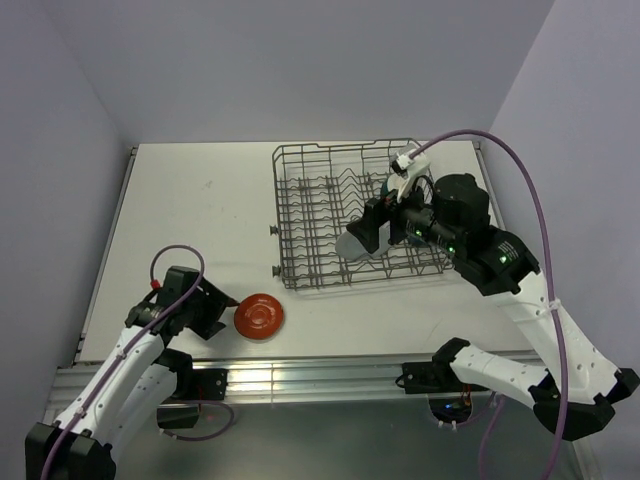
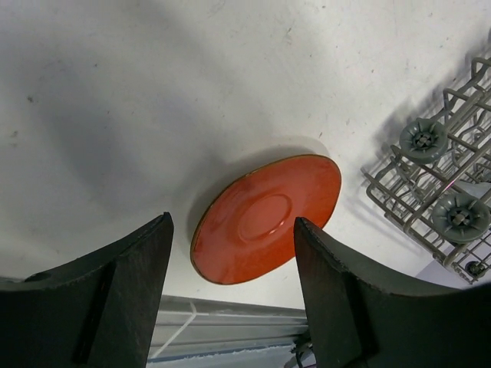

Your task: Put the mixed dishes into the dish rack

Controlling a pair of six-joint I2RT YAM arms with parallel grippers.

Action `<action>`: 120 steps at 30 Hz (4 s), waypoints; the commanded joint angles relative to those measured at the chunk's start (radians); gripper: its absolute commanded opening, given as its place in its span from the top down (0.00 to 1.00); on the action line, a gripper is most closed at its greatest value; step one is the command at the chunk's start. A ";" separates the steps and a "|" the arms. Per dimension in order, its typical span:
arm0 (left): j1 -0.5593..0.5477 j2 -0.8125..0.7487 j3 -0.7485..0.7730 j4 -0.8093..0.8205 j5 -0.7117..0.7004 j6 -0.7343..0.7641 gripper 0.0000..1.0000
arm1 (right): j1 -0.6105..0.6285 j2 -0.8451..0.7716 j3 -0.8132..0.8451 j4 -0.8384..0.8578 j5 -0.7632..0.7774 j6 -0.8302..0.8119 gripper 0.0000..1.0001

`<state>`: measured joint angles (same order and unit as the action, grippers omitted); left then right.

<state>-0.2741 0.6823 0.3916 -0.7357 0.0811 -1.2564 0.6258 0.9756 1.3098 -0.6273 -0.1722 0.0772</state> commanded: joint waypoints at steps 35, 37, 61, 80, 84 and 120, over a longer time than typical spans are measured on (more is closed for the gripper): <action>0.004 -0.194 -0.320 0.463 0.152 0.034 0.50 | -0.001 -0.160 -0.041 -0.026 0.109 -0.051 0.00; 0.004 -0.201 -0.290 0.366 0.105 0.041 0.50 | -0.003 -0.158 -0.041 -0.022 0.103 -0.048 0.00; -0.004 -0.190 -0.190 0.198 0.124 -0.054 0.45 | -0.003 -0.183 -0.099 0.011 0.080 -0.019 0.00; -0.004 -0.105 -0.385 0.576 0.223 -0.009 0.57 | -0.003 -0.213 -0.080 -0.026 0.135 0.004 0.00; -0.004 -0.112 -0.421 0.594 0.220 0.005 0.73 | -0.001 -0.193 -0.066 -0.022 0.135 0.009 0.00; -0.013 0.088 0.717 -0.315 0.146 0.293 1.00 | 0.006 0.159 0.129 -0.011 -0.188 0.107 0.00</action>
<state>-0.2848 0.7574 1.0092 -1.0214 0.2119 -1.0473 0.6258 1.1366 1.3827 -0.6956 -0.2657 0.1459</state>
